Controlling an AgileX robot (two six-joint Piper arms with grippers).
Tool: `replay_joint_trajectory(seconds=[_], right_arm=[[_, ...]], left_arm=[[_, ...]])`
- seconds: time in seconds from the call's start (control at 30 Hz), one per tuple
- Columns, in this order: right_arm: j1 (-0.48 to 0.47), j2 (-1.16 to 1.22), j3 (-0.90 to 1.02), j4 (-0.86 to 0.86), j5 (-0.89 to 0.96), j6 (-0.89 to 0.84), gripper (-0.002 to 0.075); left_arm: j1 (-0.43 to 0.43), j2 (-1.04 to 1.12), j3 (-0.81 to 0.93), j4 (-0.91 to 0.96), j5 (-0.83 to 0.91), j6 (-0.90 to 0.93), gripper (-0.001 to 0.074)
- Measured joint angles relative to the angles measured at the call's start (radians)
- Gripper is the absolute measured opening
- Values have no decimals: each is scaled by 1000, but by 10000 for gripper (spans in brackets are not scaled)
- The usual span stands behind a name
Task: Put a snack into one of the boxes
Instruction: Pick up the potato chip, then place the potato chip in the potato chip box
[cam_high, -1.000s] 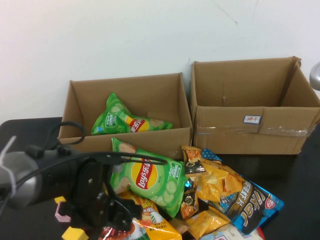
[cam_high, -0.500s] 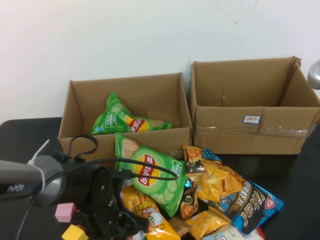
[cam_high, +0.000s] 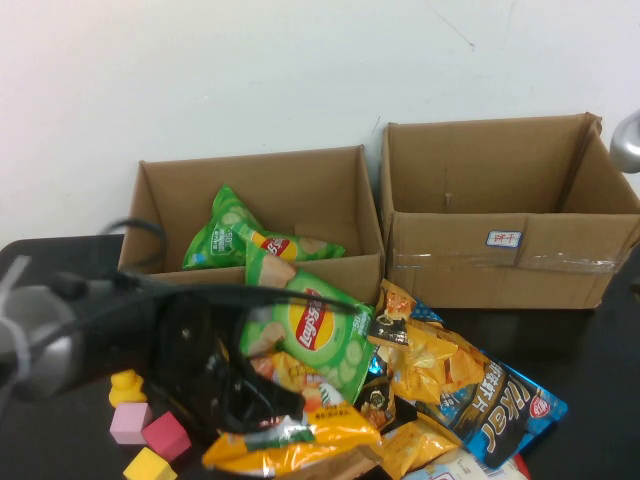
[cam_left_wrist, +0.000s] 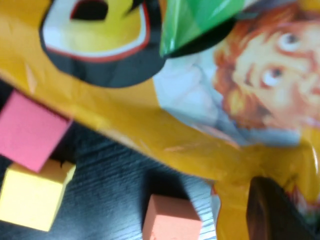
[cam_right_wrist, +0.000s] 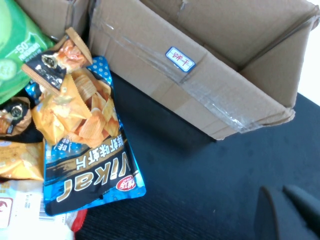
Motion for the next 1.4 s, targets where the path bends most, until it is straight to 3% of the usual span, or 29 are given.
replay_joint_trajectory(seconds=[0.37,1.1,1.4], right_arm=[[0,0,0,-2,-4,0,-1],[0,0,0,-17,-6,0,-1],[0,0,0,-25,-61,2,-1]], left_arm=[[0,-159,-108,4,123,35,11],[0,-172,-508,72,411,119,11],[0,-220,-571,98,530,150,11]])
